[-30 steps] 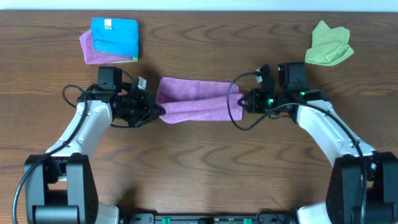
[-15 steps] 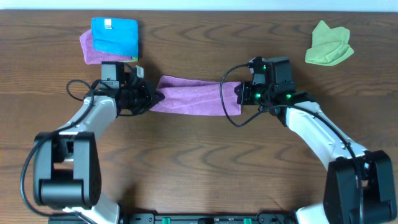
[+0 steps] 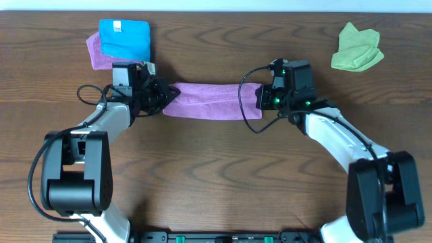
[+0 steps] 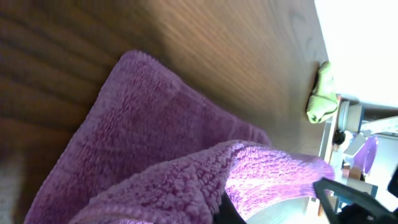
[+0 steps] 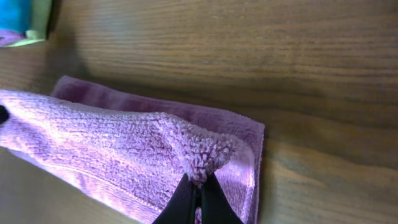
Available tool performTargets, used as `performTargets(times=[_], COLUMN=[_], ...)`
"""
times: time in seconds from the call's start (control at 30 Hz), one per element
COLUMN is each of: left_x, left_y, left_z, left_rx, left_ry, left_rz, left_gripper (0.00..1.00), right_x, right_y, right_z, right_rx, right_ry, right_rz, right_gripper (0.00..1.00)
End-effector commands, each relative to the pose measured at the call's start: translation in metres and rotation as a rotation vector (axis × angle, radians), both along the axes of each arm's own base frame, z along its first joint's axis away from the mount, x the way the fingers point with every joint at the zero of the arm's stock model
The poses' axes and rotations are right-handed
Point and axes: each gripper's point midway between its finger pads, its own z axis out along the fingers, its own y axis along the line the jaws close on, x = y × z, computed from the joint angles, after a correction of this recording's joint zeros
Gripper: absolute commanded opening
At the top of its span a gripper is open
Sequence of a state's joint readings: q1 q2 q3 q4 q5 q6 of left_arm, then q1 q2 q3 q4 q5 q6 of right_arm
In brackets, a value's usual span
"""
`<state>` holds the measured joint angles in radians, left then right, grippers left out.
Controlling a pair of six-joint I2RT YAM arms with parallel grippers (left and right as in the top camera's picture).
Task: Fold the cloth
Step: 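Pull the folded cloth apart sideways with both grippers to stretch it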
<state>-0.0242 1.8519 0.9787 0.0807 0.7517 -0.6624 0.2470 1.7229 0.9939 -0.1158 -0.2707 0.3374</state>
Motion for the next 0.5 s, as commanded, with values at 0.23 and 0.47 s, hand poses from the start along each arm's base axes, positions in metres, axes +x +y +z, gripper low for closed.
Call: performTargets(times=[0.23,0.47], left_x=[0.020,0.026], left_y=[0.011,0.011], left_z=[-0.032,-0.048], left_rx=[0.029,0.016], left_ry=[0.025,0.035], left_rz=[0.087,0.103], left_gripper=[0.06,0.06], right_x=[0.010,0.011], right_y=[-0.010,-0.015], right_z=[-0.021,-0.032], right_rx=[-0.046,-0.087], right_ry=[0.014,0.024], right_rz=[-0.055,-0.073], right_gripper=[0.01,0.02])
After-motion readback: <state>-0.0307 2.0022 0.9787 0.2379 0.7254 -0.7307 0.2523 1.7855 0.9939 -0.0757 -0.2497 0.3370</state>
